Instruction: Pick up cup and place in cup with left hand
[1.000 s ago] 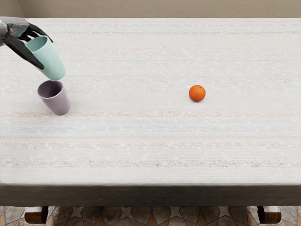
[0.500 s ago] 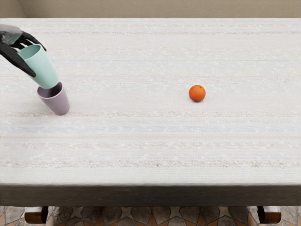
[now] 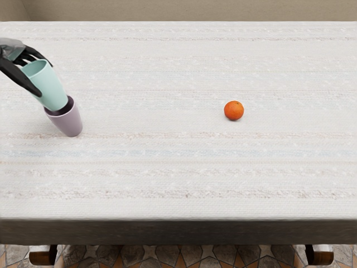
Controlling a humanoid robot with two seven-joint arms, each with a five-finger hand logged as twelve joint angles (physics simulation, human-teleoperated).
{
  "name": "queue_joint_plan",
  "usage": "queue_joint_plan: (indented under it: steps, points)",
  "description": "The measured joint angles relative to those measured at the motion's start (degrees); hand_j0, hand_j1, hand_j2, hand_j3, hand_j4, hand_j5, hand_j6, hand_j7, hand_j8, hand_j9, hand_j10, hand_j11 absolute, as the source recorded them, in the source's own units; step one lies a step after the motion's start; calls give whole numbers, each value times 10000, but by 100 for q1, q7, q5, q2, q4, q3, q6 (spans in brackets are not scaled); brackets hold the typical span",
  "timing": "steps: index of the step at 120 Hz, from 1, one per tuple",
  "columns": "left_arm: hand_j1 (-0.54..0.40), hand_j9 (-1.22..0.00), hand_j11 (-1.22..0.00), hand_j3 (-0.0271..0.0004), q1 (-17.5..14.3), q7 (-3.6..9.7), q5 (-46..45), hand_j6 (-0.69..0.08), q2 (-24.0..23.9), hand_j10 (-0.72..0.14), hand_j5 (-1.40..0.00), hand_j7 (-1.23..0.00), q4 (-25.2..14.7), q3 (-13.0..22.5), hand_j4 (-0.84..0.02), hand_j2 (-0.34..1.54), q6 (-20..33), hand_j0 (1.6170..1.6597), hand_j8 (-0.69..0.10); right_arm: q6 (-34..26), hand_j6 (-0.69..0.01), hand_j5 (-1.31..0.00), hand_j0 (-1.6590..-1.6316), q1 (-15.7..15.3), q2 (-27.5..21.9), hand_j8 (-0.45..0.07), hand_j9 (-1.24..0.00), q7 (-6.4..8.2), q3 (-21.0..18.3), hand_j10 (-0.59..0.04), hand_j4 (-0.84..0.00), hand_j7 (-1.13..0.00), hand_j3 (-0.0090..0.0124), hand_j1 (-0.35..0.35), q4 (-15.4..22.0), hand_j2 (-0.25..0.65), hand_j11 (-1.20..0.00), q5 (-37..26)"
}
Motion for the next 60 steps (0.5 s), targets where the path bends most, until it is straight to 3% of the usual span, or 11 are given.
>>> queue_joint_plan:
  steps: [60]
  points:
    - [-1246,-6343,-6345,0,163,0,44,-2764,-263,-4620,-6359,-6305,179,16,-3966,902,301,16545,-2913,0,7,1,-16581,0,0,6,1,0,-1,4,0,0,0,-3489,0,-2,0,0]
